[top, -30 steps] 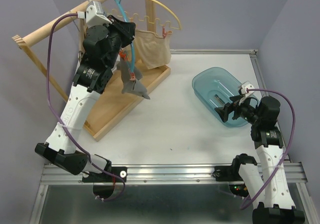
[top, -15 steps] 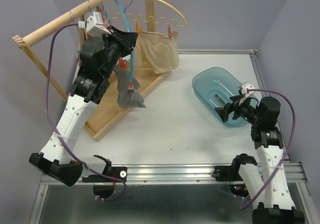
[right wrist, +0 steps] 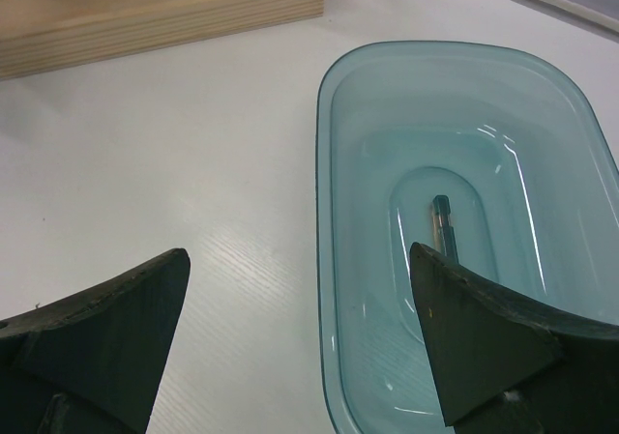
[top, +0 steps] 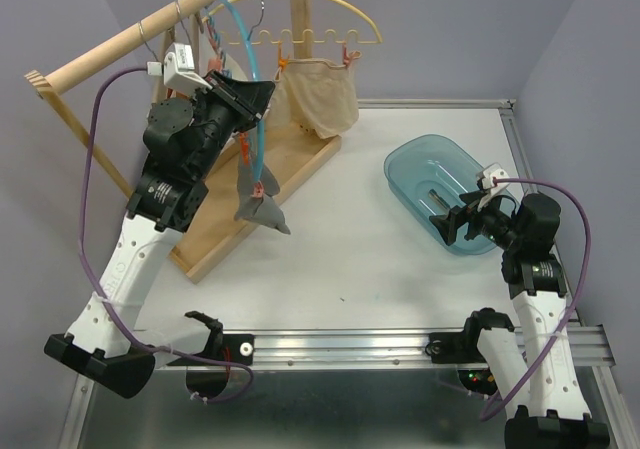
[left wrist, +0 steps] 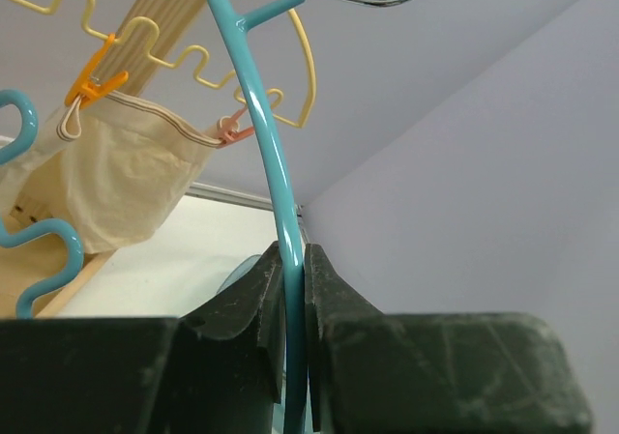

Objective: Remove the underwear clipped to the hanger
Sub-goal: Pick up the hanger from the clothesline.

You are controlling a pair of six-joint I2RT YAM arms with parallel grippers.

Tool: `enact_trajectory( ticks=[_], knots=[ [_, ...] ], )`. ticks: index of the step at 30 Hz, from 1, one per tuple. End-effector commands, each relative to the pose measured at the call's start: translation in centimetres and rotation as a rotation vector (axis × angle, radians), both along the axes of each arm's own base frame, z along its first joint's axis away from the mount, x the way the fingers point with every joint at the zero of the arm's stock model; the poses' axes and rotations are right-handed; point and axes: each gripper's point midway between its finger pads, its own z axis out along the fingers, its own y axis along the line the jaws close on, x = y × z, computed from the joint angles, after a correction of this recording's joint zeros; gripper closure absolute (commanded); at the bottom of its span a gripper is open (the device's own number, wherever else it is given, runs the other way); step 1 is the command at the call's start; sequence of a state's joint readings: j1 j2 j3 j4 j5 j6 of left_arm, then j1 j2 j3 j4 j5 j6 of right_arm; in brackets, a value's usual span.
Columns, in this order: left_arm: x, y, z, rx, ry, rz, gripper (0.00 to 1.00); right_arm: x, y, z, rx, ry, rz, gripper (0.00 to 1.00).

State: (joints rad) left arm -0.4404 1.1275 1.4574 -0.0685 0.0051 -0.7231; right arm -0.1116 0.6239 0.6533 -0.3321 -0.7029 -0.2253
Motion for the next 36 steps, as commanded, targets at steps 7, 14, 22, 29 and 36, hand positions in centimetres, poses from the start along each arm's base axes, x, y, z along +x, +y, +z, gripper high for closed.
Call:
enact_trajectory(
  ticks=[7,14,22,29,36],
  knots=[
    [-4.6,-0.5,4.0,-0.085,-0.148,-0.129,1.0,0.4,-0.2,2.0,-0.019,-0.06,-0.007,0.0],
    [-6.0,0.9,3.5,-0.092,-0.137,-0.091,1.0,0.4,-0.2,1.9,-0.018,-0.056,-0.005,0.0],
    [-6.2,1.5,0.7,-0.061,-0.046,-0.063,1.0,0.4,-0.2,2.1,-0.019,-0.062,-0.007,0.0],
    [-6.1,1.1,-1.7,-0.037,0.017,-0.08,1.0,0.3,-0.2,2.1,-0.019,-0.064,-0.004,0.0],
    [-7.9,-0.5,-2.3,0.009,-0.001,-0.213,1.0,0.3,-0.1,2.1,-0.02,-0.066,-0.002,0.0]
  ],
)
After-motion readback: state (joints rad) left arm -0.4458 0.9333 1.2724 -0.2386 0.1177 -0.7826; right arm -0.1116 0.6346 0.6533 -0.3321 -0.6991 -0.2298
